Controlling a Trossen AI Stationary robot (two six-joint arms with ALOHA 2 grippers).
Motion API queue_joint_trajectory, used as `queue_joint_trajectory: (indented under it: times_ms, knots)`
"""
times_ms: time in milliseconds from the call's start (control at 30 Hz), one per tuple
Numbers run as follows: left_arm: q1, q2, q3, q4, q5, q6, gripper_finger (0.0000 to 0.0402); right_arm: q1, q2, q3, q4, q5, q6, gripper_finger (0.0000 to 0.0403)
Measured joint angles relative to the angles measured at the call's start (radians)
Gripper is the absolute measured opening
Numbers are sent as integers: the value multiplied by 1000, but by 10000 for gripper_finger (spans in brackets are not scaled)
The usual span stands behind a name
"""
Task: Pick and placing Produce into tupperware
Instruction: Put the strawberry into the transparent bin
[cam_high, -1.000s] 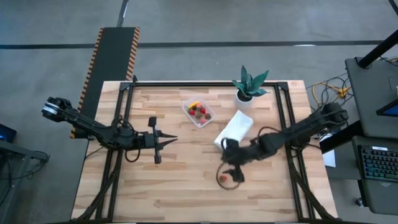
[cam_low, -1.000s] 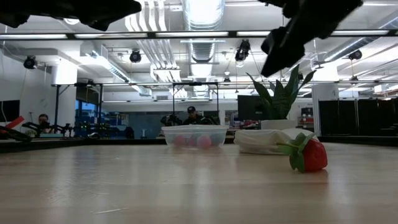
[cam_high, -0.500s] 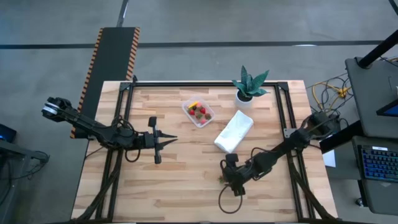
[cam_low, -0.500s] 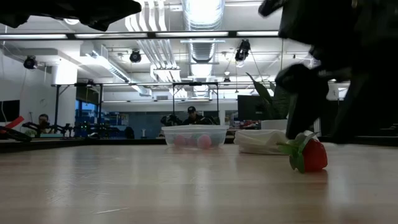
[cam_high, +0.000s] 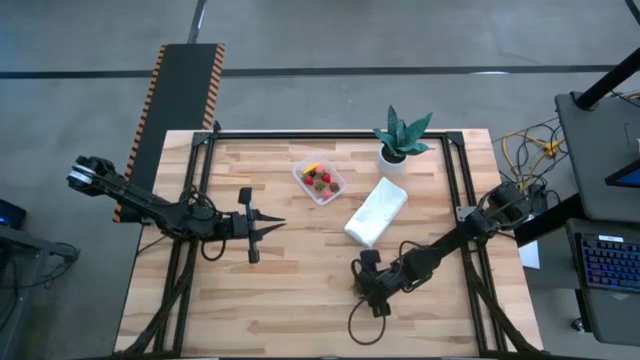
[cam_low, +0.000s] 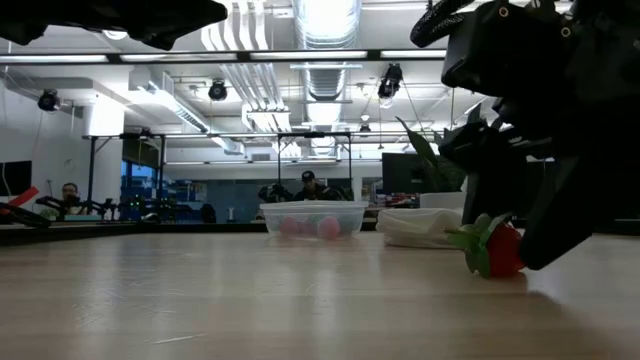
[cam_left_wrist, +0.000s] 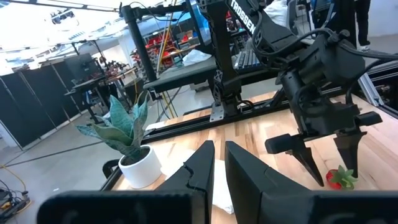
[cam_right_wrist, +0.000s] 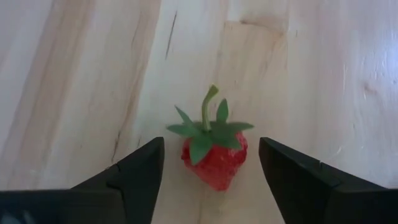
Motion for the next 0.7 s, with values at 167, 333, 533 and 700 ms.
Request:
queue_joint_trajectory:
  times_ms: [167, 333, 533, 700]
  knots:
    - [0, 0, 0, 0, 0, 0, 24, 0, 0, -4, 2, 0, 10, 221]
    - [0, 0, 0, 0, 0, 0, 24, 0, 0, -7, 2, 0, 18, 188]
    - [0, 0, 0, 0, 0, 0, 24, -1, 0, -7, 2, 0, 14, 134]
    - [0, 0, -1, 0, 0, -4, 24, -9, -15, -7, 0, 10, -10, 118]
